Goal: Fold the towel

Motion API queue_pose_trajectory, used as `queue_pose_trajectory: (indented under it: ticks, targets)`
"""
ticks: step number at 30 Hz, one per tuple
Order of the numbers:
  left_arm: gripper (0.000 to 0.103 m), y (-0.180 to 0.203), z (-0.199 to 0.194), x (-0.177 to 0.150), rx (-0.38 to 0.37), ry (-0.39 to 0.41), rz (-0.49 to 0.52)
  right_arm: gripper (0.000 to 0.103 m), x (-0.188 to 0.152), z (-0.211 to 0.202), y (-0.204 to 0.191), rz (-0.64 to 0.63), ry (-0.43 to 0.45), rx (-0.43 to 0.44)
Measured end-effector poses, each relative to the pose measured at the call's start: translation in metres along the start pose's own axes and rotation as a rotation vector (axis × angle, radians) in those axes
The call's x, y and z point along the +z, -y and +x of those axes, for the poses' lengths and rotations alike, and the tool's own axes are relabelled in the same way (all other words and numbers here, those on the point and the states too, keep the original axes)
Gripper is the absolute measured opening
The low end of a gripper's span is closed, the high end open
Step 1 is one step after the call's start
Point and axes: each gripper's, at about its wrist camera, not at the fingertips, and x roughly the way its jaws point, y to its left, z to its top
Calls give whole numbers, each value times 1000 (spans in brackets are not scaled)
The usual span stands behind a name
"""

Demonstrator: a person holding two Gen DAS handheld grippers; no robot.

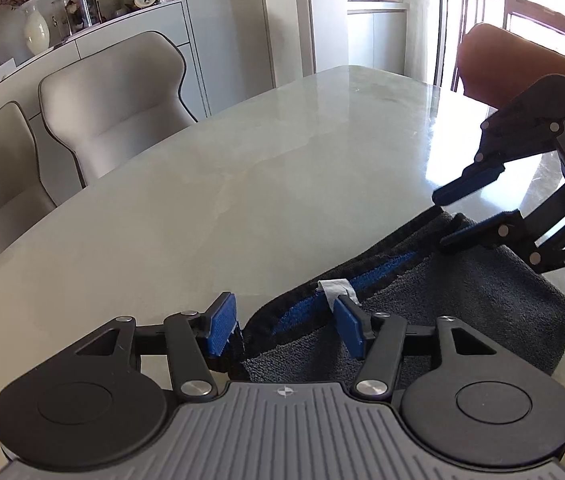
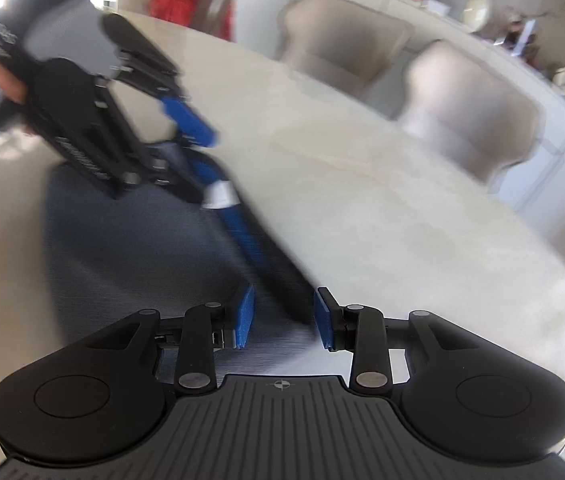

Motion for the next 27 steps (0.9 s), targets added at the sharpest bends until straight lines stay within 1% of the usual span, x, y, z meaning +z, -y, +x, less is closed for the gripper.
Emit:
queue_pose_trajectory:
  ticks: [2, 4, 6, 7, 9, 10, 11, 12, 14, 16, 17, 19, 23, 26, 27]
  targets:
    - [59, 0, 3, 2, 9, 6, -20, 34, -1, 4, 6, 63, 2, 26]
    - [59, -1, -3, 6, 15, 18, -47, 33, -2, -1, 5, 82, 12, 16]
    - [60, 0, -27, 11, 11, 80, -85, 33, 1, -15, 0, 82, 47, 1]
    - [68, 0, -37, 11, -2, 98, -105, 34, 3, -25, -4, 91, 77, 6]
    - [77, 6, -64, 9, -41, 143, -140, 34, 3, -43, -17, 105, 113, 50]
    - [80, 12, -77, 4, -58, 160, -144, 34, 2, -51, -24, 107, 126, 74]
    - [80, 20, -90, -4, -79, 171, -148, 34, -1, -55, -32, 95, 126, 93]
    - [80, 28, -98, -14, -101, 166, -152, 34, -5, -60, -45, 72, 115, 118]
    - [80, 38, -102, -28, -130, 138, -161, 33, -11, -67, -62, 43, 103, 149]
    - [79, 48, -94, -43, -147, 78, -162, 33, -18, -66, -77, 27, 87, 173]
    - [79, 52, -88, -49, -149, 48, -160, 33, -20, -64, -79, 31, 82, 168]
    - [79, 54, -74, -53, -138, 17, -164, 34, -22, -56, -76, 63, 70, 153]
    - [79, 43, -57, -46, -97, 18, -224, 34, -21, -38, -59, 118, 41, 134]
    - [81, 35, -42, -42, -79, 7, -229, 34, -23, -29, -40, 200, 25, 163]
    - [84, 36, -41, -43, -78, 12, -216, 35, -25, -27, -35, 225, 19, 173]
